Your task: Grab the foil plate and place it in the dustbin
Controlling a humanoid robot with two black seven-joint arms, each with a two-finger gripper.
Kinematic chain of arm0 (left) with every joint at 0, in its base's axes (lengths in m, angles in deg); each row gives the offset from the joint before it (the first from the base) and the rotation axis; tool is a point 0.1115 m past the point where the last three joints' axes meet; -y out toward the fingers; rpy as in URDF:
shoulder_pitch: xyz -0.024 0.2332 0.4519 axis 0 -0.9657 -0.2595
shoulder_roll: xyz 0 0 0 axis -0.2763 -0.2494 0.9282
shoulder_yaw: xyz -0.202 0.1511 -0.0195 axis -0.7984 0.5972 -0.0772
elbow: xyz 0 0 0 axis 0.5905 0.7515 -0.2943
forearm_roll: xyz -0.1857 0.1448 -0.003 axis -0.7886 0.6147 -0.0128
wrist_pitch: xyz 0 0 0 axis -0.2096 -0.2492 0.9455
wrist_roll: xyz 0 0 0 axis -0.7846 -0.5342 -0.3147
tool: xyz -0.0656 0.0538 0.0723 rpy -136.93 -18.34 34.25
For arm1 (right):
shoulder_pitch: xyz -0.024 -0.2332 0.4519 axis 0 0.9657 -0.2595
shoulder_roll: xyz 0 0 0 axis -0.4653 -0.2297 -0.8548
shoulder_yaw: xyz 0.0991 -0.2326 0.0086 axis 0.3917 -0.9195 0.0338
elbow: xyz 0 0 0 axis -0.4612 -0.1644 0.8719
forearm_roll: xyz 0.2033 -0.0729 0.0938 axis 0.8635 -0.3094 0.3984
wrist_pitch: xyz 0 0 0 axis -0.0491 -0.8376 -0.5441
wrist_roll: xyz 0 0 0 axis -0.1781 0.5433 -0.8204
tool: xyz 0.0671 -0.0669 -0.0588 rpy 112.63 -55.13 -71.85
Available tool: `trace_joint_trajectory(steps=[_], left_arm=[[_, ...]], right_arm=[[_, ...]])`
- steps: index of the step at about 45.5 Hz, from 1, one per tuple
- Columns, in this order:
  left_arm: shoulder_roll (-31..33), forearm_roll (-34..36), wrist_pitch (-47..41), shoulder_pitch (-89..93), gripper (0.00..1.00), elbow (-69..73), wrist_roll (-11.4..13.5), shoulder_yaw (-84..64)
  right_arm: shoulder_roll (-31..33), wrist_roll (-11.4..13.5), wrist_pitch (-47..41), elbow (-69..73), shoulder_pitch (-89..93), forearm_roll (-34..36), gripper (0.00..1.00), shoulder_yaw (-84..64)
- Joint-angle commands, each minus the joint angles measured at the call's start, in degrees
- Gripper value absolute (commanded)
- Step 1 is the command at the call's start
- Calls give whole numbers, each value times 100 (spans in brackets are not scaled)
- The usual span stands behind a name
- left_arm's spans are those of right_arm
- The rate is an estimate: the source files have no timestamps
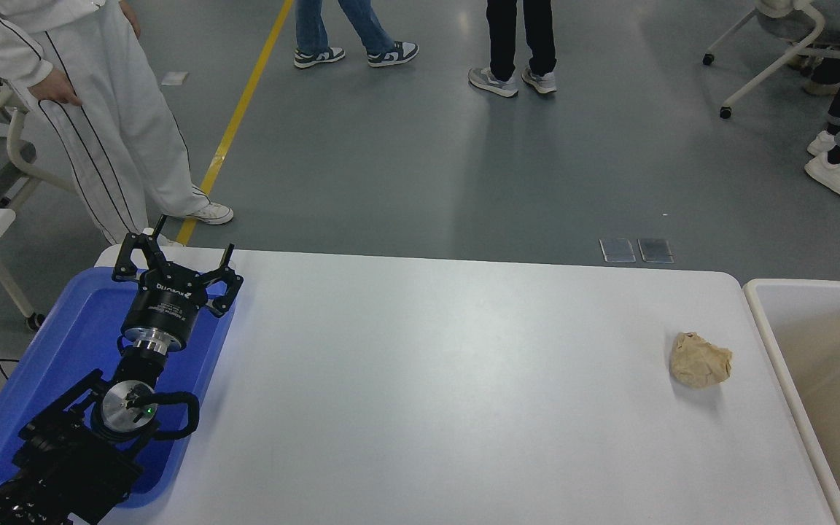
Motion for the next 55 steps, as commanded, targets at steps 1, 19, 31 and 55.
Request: trace_joint_trajectory(steps=[1, 19, 31, 55], left_arm=[[0, 0, 8, 0, 100, -2, 0, -9], [0, 0, 8, 0, 100, -2, 0, -9], [0, 0, 8, 0, 100, -2, 0, -9], [0, 0, 8, 0, 100, -2, 0, -9]], right_arm=[[169, 1, -14, 425, -203, -4, 99, 5], [1557, 1, -14, 2578, -941, -4, 99, -144], [2033, 1, -76, 3817, -1802, 5, 99, -1268], [1734, 1, -1955, 5462, -5211, -4, 100, -4994]])
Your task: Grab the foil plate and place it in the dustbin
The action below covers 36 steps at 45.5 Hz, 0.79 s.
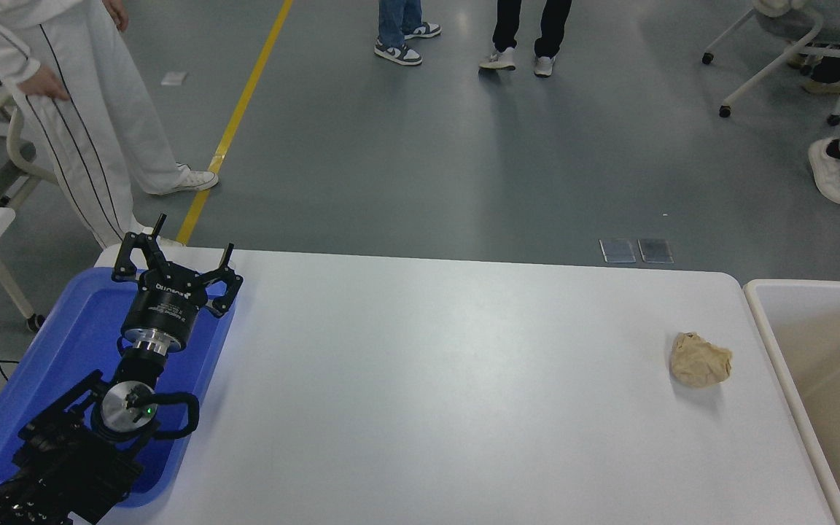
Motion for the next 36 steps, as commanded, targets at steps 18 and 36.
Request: trace_joint_trajectory(steps=[18, 36], left_arm=[[0, 0, 0, 0, 100, -1, 0, 0], [0, 0, 0, 0, 100, 7, 0, 0]], right_arm=[[-1249, 0, -4562, 1282, -3895, -11, 100, -2637], [-1997, 0, -4625, 2416, -5301, -46, 100, -2628]])
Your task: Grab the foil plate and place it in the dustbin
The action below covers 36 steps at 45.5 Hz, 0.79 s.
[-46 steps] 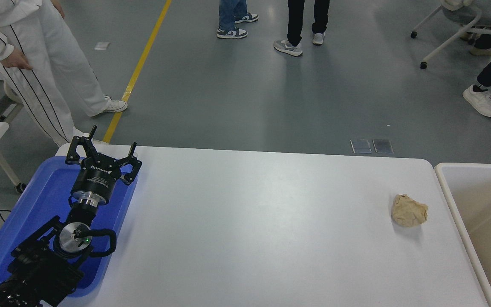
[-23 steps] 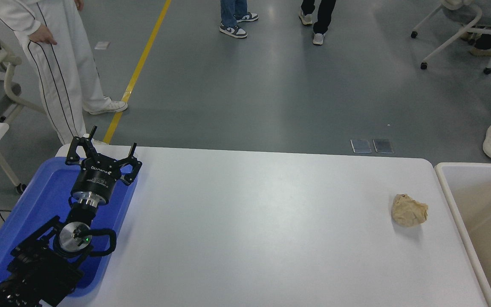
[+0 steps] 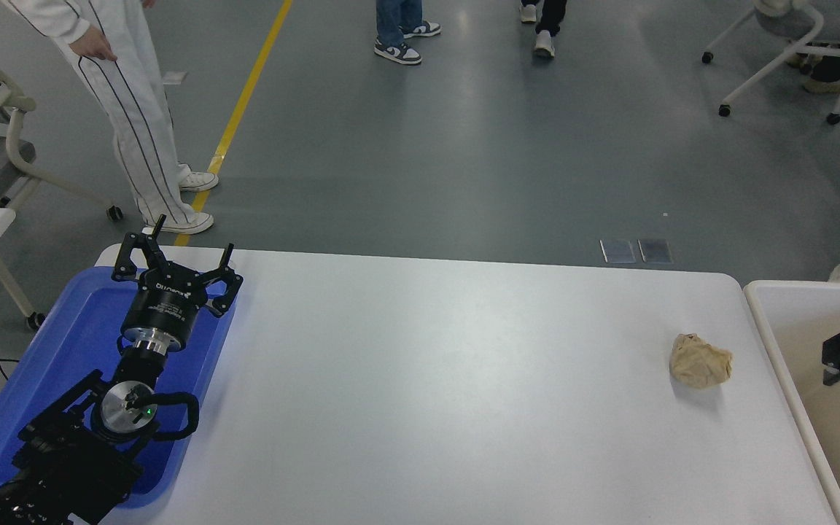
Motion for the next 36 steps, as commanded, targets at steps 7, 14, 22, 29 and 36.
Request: trace_joint_trajectory(steps=[7, 14, 22, 29, 36], left_arm=[[0, -1, 0, 0, 100, -1, 0, 0], [0, 7, 0, 0, 100, 8, 0, 0], [0, -1, 0, 0, 100, -1, 0, 0], [0, -1, 0, 0, 100, -1, 0, 0], [0, -1, -9, 0, 100, 8, 0, 0]], right_arm=[[-705, 1, -283, 642, -1284, 12, 100, 36], [-889, -17, -283, 774, -1987, 30, 100, 115], [-1170, -35, -283, 783, -2269, 39, 100, 484], [-1592, -35, -283, 783, -2287, 39, 100, 748], [-1830, -26, -283, 792, -2225, 48, 100, 810]])
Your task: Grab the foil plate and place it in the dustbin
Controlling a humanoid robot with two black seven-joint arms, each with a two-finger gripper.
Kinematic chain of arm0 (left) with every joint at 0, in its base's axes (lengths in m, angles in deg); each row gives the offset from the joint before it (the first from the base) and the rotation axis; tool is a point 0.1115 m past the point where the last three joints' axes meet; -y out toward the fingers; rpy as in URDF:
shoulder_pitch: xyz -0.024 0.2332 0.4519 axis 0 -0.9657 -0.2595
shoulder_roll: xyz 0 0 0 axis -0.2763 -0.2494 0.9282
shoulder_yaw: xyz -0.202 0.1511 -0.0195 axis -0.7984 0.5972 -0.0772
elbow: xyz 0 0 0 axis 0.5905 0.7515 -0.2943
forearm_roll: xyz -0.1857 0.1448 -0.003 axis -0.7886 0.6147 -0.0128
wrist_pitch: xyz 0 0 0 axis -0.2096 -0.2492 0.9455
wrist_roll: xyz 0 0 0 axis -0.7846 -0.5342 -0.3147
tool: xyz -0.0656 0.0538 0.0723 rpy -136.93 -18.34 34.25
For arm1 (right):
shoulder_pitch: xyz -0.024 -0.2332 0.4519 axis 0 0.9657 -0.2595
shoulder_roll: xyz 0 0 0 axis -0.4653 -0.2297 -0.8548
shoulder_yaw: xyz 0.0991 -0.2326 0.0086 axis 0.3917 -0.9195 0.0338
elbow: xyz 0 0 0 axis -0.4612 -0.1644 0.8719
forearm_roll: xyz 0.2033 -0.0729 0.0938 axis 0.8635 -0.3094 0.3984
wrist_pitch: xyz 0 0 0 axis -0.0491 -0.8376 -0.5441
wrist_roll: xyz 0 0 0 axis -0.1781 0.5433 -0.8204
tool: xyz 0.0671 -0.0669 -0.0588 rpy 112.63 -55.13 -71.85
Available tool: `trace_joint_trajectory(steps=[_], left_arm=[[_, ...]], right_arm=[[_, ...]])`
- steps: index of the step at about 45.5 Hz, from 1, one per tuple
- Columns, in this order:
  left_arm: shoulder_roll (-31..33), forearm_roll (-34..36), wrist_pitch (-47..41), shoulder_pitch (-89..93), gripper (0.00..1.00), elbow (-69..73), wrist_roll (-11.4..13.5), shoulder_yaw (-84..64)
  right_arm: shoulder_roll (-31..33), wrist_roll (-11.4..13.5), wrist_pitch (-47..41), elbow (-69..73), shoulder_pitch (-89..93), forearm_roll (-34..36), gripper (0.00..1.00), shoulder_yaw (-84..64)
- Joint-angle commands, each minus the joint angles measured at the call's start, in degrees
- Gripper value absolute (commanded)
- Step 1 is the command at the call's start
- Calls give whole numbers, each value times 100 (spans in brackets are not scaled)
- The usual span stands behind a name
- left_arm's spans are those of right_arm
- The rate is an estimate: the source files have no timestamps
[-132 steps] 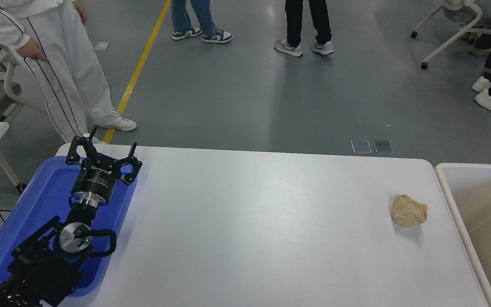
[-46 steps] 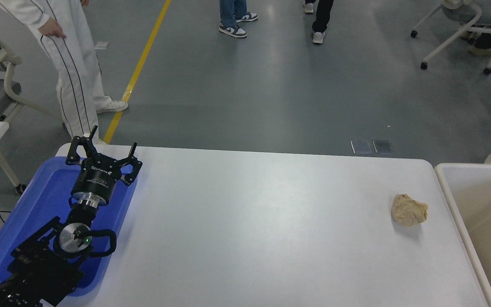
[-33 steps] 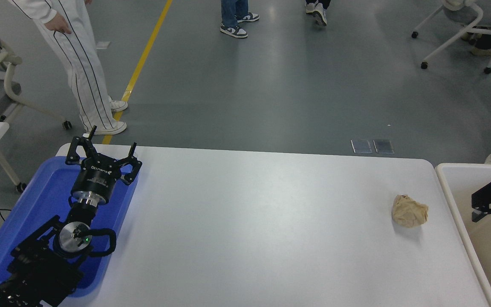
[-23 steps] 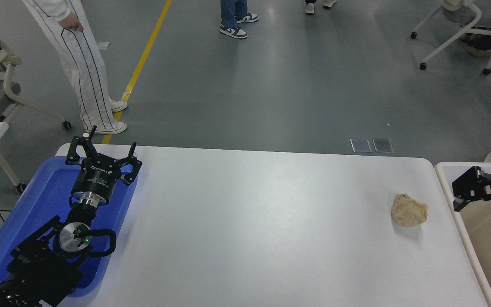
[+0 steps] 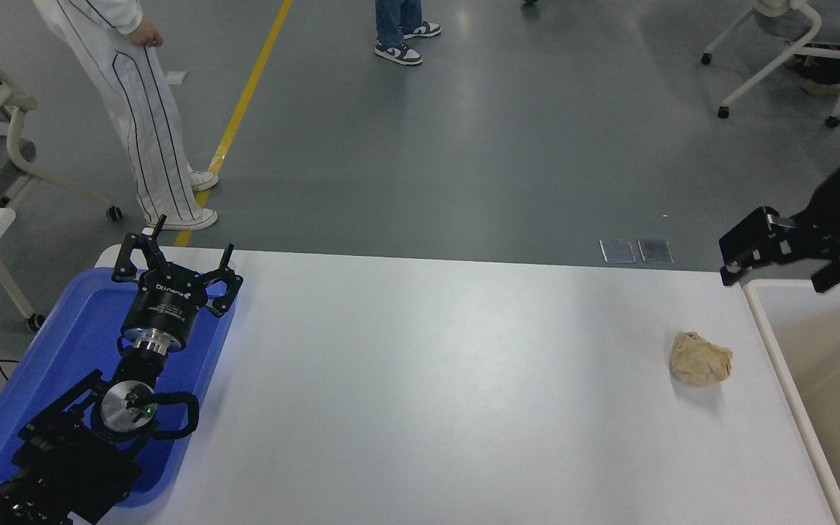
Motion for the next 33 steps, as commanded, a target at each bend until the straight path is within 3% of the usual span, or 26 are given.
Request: trace_joint_trajectory(steps=[1, 33], left_arm=[[0, -1, -5, 0, 100, -2, 0, -1], [0, -1, -5, 0, 100, -2, 0, -1]], right_arm=[[-436, 4, -7, 37, -99, 12, 100, 196], [-445, 22, -7, -16, -248, 416, 100, -753]])
